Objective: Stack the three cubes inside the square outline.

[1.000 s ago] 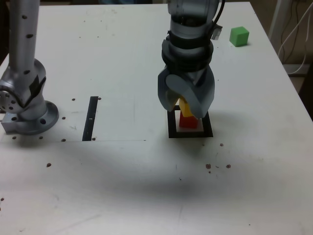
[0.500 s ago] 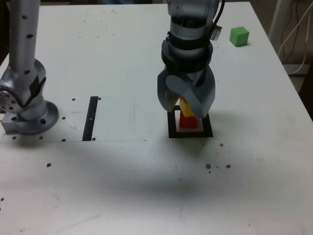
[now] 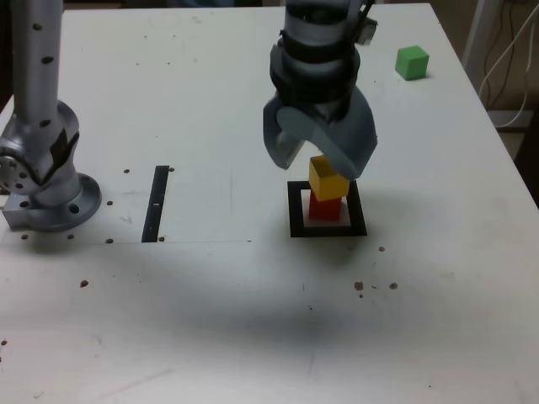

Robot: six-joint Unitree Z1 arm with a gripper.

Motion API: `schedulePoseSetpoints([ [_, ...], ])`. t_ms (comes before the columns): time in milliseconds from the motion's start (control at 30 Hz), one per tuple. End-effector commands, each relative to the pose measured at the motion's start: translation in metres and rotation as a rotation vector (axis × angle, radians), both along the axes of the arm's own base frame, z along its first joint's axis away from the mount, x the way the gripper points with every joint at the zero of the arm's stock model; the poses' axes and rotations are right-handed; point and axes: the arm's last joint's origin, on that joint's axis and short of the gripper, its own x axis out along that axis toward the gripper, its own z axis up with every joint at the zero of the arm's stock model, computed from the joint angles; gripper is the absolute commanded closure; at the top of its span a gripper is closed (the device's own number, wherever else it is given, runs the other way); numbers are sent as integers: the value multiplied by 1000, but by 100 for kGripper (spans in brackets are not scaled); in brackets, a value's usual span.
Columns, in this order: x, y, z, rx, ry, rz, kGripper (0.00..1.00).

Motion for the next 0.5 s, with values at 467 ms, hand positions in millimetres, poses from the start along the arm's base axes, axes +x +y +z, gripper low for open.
schedulePoseSetpoints([
  [467, 23, 98, 39, 41, 26, -61, 1],
])
